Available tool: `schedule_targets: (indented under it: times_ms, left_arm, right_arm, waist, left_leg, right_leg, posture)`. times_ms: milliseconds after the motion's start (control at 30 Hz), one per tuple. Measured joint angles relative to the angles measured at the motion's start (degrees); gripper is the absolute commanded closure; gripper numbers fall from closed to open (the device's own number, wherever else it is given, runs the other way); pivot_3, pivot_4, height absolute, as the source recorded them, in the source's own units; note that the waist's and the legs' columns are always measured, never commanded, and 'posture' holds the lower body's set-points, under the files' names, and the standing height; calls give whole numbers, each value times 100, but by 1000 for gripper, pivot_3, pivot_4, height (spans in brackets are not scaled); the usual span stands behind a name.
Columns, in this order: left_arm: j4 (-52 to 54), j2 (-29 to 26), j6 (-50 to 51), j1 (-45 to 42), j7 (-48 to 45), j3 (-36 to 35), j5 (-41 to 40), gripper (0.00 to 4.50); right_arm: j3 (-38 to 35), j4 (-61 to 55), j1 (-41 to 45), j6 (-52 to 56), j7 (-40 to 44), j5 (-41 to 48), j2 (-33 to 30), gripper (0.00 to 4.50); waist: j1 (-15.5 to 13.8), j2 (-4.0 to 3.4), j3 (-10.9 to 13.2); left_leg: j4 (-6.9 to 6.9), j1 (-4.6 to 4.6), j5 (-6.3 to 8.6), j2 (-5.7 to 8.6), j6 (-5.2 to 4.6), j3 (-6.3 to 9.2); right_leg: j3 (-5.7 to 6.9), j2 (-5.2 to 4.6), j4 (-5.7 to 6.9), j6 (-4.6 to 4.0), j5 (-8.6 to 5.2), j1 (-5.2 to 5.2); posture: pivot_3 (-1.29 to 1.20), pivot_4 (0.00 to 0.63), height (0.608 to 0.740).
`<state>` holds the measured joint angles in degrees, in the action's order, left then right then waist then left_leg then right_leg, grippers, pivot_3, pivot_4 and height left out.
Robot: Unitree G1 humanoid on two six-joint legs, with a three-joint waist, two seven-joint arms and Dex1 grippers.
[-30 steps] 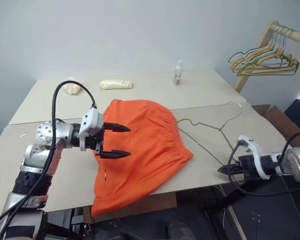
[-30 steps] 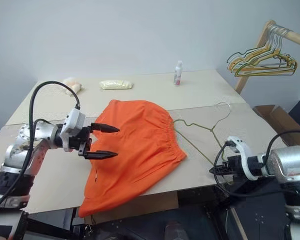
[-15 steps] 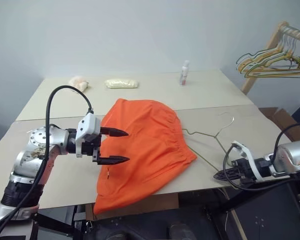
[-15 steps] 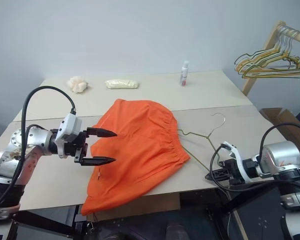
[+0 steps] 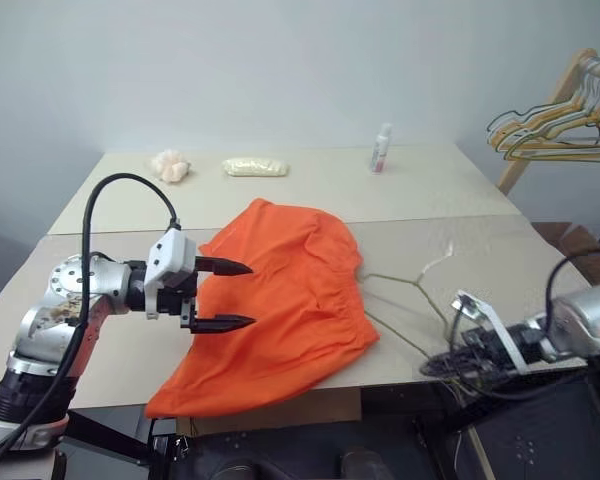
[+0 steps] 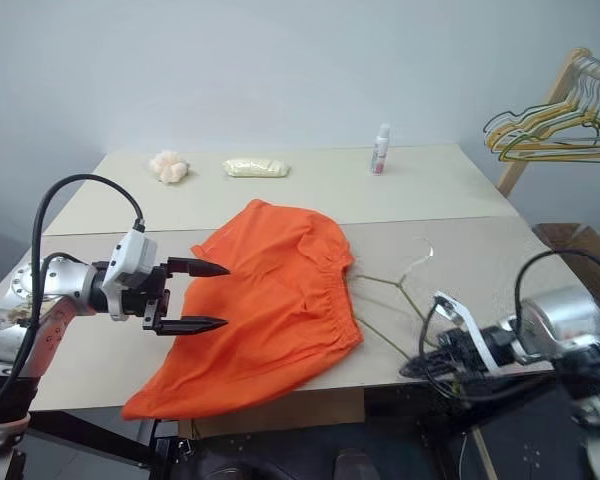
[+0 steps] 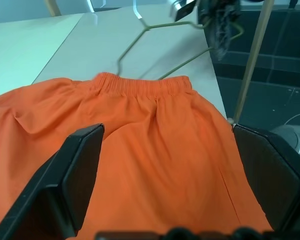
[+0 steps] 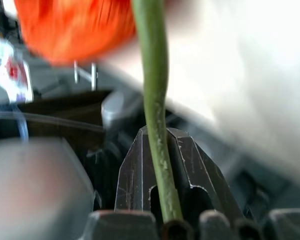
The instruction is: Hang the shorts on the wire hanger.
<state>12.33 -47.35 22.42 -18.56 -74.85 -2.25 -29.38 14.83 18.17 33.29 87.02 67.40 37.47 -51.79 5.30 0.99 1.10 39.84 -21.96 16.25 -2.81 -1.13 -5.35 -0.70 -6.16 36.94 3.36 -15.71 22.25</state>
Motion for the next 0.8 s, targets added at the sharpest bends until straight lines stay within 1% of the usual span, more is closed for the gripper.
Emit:
schedule_targets:
  times_ms: [167, 267, 433, 567, 667, 800]
  left_arm:
    - [35, -33, -5, 52, 17, -20, 2, 43]
    - [51, -49, -21, 62, 18, -22, 3, 43]
    - [54, -50, -92, 55, 18, -21, 9, 43]
    - [51, -54, -102, 54, 16, -21, 9, 43]
    - [52, -54, -116, 54, 16, -20, 14, 43]
    - [42, -50, -125, 44, 12, -8, 18, 43]
  right_arm:
    - [-242, 974, 288, -37, -482, -234, 665, 4500]
    - [-468, 1499, 500, -109, -657, -283, 1036, 4500]
    - [-884, 2176, 788, -203, -943, -375, 1292, 4500]
    - [-1372, 2691, 993, -374, -1078, -411, 1313, 4500]
    - [-1392, 2877, 1094, -536, -1115, -516, 1362, 4500]
    - [-1373, 3218, 1179, -791, -1120, -734, 1634, 4500]
  waist:
    - [-146, 0, 0]
    - [-168, 0, 0]
    - [-168, -1, 0]
    - [-169, -1, 0]
    - [-138, -1, -1]
    - [-97, -2, -1]
  left_leg:
    - [3, -11, 0, 0, 0, -4]
    - [3, -4, -1, 0, 1, -10]
    - [3, -8, -1, 0, 1, -8]
    - [2, -8, -1, 1, 1, -12]
    - [2, -6, -1, 0, 1, -12]
    - [2, -4, -1, 0, 2, -11]
  right_leg:
    - [7, 0, -7, 0, 0, 2]
    - [7, 0, -1, 0, 0, -2]
    - [7, 0, -5, 0, 0, 0]
    - [8, 0, -4, 0, 0, 0]
    - [7, 0, -3, 0, 0, -1]
    - [4, 0, -1, 0, 0, 0]
  posture:
    - [-42, 0, 740]
    - [-38, 0, 740]
    - [-30, 0, 740]
    - [-32, 0, 740]
    - [-44, 0, 740]
    - [-50, 0, 740]
